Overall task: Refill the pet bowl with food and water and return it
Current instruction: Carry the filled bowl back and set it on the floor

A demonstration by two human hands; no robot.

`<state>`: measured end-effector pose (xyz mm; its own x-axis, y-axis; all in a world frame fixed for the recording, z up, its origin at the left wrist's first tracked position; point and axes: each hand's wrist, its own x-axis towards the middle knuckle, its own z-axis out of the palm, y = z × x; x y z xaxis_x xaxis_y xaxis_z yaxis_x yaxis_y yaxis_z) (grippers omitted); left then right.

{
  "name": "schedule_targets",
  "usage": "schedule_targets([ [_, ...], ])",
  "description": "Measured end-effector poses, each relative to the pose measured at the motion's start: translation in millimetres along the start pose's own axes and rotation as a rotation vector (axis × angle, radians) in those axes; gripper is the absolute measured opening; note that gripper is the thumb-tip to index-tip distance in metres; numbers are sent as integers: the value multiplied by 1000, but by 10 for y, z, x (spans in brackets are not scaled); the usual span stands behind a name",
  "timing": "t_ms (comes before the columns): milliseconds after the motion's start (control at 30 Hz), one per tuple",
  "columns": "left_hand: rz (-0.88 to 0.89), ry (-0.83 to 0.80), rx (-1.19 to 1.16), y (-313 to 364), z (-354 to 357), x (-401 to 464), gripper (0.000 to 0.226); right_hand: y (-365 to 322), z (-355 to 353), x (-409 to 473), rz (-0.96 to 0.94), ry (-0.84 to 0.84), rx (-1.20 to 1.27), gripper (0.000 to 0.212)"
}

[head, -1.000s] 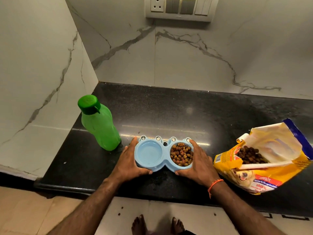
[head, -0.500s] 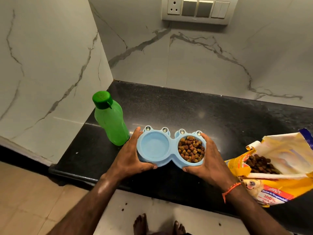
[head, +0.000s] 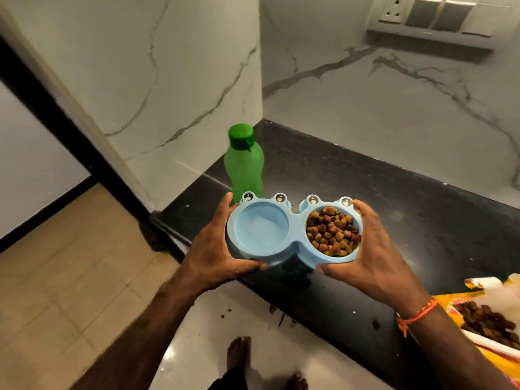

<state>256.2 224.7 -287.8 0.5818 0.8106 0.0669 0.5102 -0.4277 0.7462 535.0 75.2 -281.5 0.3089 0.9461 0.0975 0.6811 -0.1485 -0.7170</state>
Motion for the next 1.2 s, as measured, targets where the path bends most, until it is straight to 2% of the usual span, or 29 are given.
schedule_targets([
  [300, -170, 224, -30, -89, -643, -791, 152, -701, 348, 262, -178, -166, 8, 130],
  [500, -243, 332, 32, -296, -1095, -1275, 151, -1231, 731, 395, -255, -266, 8, 133],
  [767, -352, 442, 80, -659, -1775, -2077, 149, -2095, 1511, 376, -418, -366, 83, 127],
  [1200, -500, 626, 139, -1416, -2682, -3237, 146, -3353, 2888, 329, -581, -563, 95, 132],
])
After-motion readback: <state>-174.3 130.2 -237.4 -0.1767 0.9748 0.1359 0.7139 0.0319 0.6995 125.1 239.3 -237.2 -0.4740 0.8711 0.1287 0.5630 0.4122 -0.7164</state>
